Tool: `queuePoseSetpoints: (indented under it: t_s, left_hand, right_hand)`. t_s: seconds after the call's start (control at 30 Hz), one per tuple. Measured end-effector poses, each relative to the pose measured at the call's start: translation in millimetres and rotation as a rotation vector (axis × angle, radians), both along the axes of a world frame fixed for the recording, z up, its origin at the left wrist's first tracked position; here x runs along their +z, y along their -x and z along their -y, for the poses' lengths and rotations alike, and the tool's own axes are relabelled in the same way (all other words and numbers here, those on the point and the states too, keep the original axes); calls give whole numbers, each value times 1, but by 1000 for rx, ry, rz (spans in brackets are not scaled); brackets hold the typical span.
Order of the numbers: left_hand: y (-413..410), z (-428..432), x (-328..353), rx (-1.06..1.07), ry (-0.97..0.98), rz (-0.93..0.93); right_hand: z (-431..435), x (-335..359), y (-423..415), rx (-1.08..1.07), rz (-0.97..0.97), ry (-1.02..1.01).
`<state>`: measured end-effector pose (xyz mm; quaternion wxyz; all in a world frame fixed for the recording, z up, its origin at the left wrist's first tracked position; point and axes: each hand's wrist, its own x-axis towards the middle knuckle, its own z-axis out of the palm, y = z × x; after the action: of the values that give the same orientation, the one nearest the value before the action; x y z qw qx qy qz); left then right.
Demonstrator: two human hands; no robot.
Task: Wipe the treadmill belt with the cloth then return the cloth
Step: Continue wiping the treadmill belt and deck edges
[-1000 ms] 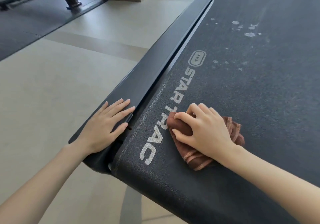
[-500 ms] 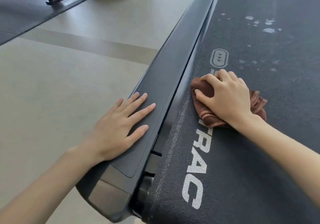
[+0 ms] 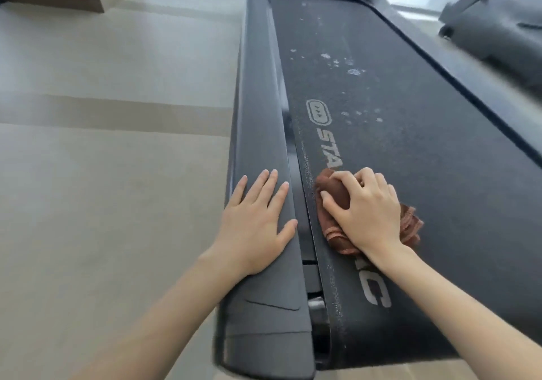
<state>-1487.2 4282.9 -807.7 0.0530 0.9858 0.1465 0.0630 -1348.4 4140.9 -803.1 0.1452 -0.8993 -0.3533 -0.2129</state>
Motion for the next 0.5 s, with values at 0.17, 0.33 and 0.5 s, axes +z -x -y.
queuePoseSetpoints:
  t_s: [0.17,0.33,0.5]
  left_hand:
    - [-2,-1,-5,-7,20,33]
    - [-1,1,-4,10,34,46]
    - [6,7,0,40,43,28]
  right_hand:
    - [10,1,37,-130,-8,35]
    - [14,5,56,-174,-44,58]
    - [11,10,60,-184,-113,116]
